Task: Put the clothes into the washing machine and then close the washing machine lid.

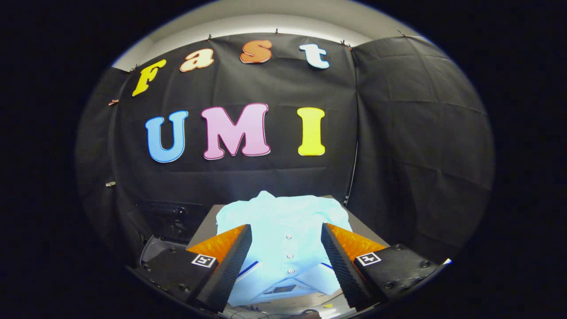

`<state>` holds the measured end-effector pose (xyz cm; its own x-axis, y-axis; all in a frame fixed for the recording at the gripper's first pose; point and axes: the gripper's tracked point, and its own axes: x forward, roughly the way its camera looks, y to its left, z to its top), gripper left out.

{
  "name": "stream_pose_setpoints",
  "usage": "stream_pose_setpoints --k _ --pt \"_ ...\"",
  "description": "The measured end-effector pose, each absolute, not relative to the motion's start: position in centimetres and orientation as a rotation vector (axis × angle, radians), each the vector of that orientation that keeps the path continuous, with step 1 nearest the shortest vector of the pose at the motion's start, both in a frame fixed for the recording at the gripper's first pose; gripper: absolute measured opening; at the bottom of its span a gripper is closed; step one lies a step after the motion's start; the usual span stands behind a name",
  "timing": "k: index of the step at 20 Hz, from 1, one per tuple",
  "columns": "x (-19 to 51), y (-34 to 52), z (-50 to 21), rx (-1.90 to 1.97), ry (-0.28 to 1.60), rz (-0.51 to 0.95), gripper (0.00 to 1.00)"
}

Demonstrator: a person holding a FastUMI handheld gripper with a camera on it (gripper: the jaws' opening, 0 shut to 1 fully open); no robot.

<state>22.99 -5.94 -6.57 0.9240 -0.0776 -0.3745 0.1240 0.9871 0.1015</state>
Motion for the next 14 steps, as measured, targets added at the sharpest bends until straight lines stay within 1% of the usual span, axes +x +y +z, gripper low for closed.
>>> stream_pose_setpoints --k 2,6,11,14 --pt "25.3 -5.0 -8.4 0.196 0.459 -0.061 0.99" --pt "29.0 -6.9 -11.1 0.151 0.522 -0.091 0.98" --pt "30.4 -7.6 -14.4 0.195 0.654 -0.092 0.98" --pt "31.1 -7.7 -15.4 0.283 0.692 -0.094 0.99"
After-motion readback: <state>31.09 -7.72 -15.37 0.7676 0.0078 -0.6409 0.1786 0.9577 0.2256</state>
